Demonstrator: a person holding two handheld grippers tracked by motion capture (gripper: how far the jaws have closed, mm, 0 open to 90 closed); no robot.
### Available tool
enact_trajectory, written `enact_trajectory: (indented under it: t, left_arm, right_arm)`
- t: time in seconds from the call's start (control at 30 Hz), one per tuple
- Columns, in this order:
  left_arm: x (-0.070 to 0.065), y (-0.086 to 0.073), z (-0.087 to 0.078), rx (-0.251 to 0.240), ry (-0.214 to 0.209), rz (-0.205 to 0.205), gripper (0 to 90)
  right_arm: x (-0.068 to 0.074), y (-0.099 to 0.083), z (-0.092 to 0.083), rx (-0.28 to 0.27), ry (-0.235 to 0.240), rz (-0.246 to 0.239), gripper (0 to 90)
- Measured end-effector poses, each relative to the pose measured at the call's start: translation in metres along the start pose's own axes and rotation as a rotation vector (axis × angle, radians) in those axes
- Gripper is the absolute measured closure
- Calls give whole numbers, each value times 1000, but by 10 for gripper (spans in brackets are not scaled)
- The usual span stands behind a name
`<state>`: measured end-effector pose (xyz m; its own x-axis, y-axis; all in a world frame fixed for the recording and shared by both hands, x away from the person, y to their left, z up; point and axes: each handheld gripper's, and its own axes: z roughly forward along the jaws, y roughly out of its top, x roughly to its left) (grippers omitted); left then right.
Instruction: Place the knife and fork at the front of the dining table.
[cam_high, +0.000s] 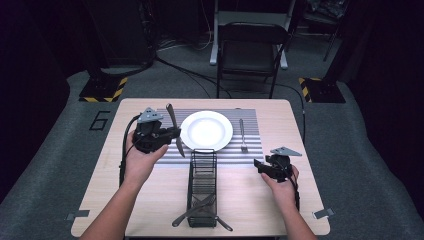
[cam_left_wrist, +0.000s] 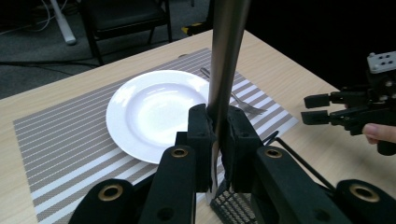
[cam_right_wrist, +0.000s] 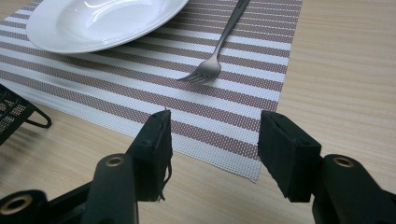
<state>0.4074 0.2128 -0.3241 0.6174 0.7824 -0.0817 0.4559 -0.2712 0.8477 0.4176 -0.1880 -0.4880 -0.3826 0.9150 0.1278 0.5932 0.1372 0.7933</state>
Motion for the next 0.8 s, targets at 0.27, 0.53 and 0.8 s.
enact_trajectory:
  t: [0.27, 0.53, 0.8]
  left_arm:
    - [12, -9, 5, -15, 22, -21, 824]
    - [25, -12, 7, -41, 63, -29, 824]
    - [37, -18, 13, -41, 94, -54, 825]
  right_arm:
    - [1, 0, 0, -2, 1, 2, 442]
    - [0, 0, 1, 2, -1, 2, 442]
    - [0, 0, 0, 0, -2, 6, 442]
